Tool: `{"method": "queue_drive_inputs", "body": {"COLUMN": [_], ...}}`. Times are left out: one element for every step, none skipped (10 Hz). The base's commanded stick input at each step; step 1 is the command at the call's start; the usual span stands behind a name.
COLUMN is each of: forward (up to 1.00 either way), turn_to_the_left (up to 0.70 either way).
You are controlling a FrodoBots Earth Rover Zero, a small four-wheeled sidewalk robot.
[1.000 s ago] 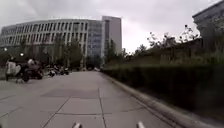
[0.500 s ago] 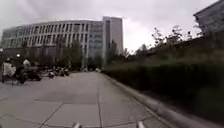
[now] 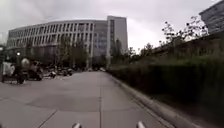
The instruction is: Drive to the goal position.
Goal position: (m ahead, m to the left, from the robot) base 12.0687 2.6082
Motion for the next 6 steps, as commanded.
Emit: {"method": "queue_drive_inputs", "body": {"forward": [0.70,0.70,0.70,0.70,0.70,0.70], "turn_to_the_left": [0.00,0.00,0.00,0.00,0.00,-0.05]}}
